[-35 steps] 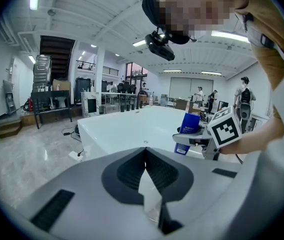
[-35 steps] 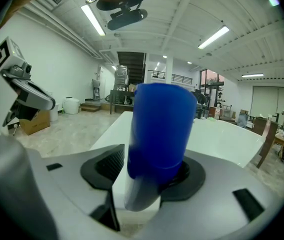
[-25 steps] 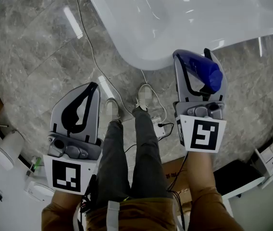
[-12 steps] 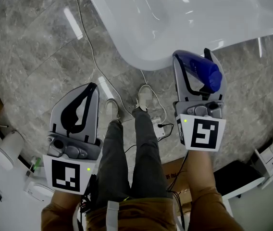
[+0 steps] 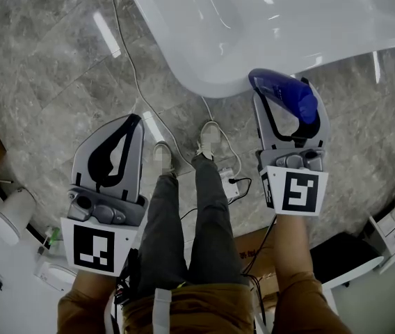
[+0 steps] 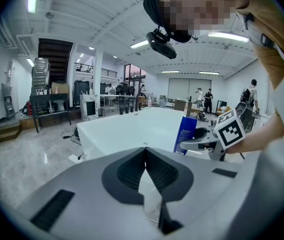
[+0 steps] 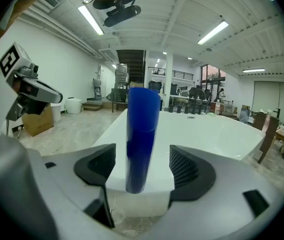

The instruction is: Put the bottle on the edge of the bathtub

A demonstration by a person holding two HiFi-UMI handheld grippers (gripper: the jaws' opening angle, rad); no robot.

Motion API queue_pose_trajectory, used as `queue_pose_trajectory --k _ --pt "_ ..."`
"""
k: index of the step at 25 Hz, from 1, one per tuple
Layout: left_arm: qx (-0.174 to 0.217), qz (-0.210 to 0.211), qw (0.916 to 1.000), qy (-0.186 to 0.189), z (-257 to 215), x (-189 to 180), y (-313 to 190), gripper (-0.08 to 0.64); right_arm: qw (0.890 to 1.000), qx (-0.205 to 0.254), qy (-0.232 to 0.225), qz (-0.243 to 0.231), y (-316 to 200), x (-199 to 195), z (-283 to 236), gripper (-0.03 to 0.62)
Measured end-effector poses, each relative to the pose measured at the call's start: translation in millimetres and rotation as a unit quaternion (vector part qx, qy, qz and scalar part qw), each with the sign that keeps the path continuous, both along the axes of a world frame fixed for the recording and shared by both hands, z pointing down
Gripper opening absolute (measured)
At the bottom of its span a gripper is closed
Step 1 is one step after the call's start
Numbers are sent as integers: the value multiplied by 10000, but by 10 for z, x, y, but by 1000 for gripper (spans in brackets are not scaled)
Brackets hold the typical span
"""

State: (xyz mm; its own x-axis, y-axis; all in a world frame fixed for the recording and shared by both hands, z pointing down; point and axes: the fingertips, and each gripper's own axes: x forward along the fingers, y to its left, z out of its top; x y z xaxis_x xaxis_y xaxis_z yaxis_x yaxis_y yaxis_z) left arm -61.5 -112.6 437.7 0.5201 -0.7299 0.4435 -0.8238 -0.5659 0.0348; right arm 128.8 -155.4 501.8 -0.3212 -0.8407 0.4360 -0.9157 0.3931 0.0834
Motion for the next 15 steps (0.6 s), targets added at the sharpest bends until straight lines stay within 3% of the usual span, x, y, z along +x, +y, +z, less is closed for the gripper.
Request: queue_pose_trajectory --k 8,15 --pt "202 295 9991 -234 -289 -75 -3 6 10000 -45 62 40 159 101 -216 326" --pt "550 250 9978 -277 -680 -274 24 6 9997 -43 229 27 303 137 -398 327"
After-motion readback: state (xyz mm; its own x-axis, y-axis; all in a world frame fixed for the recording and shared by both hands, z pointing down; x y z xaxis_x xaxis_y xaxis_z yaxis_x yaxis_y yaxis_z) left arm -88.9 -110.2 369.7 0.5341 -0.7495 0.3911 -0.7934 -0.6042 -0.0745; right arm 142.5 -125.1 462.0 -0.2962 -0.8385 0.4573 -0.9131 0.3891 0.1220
